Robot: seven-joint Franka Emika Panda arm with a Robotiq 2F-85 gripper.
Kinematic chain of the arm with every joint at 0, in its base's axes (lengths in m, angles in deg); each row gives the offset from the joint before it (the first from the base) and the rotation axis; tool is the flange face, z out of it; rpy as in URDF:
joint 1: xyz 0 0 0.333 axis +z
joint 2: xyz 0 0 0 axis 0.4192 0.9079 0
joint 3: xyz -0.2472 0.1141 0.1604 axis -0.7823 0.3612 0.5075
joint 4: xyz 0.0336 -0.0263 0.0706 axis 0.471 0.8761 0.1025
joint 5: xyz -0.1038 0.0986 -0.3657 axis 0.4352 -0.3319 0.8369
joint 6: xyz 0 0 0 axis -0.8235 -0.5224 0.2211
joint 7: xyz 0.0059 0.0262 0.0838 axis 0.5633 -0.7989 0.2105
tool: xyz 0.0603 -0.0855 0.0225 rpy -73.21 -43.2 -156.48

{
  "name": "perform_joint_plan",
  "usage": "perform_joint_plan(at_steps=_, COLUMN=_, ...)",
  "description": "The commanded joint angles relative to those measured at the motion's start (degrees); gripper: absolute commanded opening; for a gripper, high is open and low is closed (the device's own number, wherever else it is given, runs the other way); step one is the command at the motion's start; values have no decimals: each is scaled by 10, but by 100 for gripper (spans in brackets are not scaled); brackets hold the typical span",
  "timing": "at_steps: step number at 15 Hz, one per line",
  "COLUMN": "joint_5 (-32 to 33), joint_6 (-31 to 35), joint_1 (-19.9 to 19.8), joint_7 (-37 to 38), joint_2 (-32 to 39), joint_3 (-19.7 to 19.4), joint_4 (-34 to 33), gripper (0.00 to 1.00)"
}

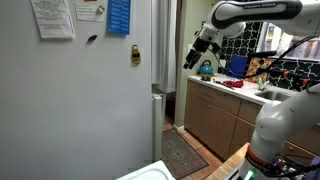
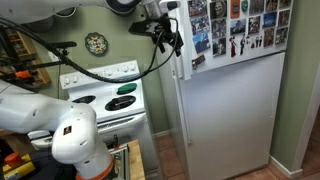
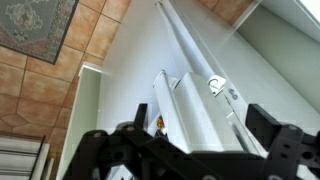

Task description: Close the fridge door

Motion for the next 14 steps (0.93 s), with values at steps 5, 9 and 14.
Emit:
perform_joint_plan(at_steps=5, joint_5=-54, joint_6=-10, joint_1=72, joint_7=-238, joint_2=24, joint_3=-100, joint_4=-47, gripper=100)
perform_joint_plan(at_steps=9, joint_5=-107, joint_6=-20, joint_1=92, joint_7=-355, joint_2=57, joint_3=-127, joint_4=-70, gripper=100)
perform_joint_plan(at_steps=14, joint_5=-161, joint_6=-38, joint_1=85, joint_7=-483, joint_2=98, joint_3=-139, joint_4=-102, gripper=100)
